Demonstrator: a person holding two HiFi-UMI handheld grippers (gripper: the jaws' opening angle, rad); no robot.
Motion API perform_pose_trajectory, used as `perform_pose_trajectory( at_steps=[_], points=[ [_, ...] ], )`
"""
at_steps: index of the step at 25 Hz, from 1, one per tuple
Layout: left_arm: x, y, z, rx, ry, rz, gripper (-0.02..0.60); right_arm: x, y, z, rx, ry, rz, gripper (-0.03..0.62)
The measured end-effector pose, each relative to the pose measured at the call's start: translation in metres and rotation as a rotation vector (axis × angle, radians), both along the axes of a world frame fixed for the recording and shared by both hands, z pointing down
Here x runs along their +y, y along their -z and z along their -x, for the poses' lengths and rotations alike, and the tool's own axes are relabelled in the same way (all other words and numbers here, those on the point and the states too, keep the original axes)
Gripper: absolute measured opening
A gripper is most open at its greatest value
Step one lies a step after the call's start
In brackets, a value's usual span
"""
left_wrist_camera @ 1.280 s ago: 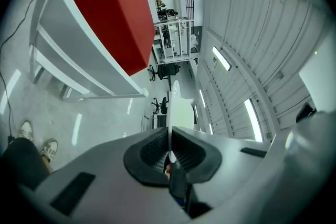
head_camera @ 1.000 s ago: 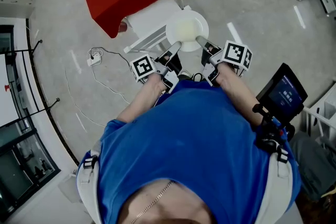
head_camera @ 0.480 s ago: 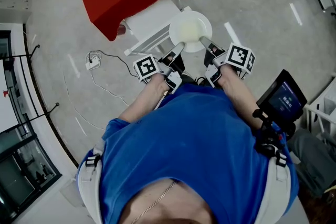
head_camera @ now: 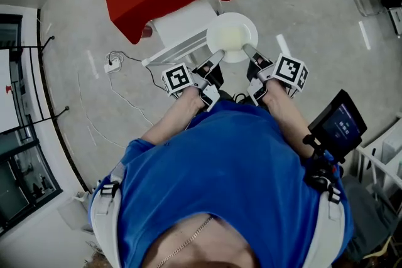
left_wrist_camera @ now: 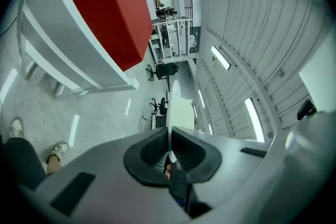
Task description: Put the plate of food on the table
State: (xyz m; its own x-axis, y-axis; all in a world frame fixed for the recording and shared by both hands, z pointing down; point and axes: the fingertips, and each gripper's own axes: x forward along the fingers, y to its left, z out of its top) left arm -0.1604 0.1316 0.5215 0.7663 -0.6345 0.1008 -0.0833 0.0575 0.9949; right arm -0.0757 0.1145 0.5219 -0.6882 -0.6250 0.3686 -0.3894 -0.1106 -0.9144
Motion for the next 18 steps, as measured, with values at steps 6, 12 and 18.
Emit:
perform_pose_trajectory(
  at_steps=[6, 12, 18],
  points=[
    [0.005, 0.002, 0.012, -0.005, 0.052, -0.016, 0.017, 0.001, 0.003, 0.013, 0.0, 0.058, -0.016, 0.018],
    [-0.057, 0.009, -0.129, -0.032, 0.103, -0.012, 0.017, -0.066, 0.009, -0.127, -0.014, 0.114, -0.018, 0.017],
    [-0.074, 0.01, -0.156, -0.029, 0.121, -0.017, 0.017, -0.083, 0.005, -0.153, -0.018, 0.125, -0.007, 0.017]
  ],
)
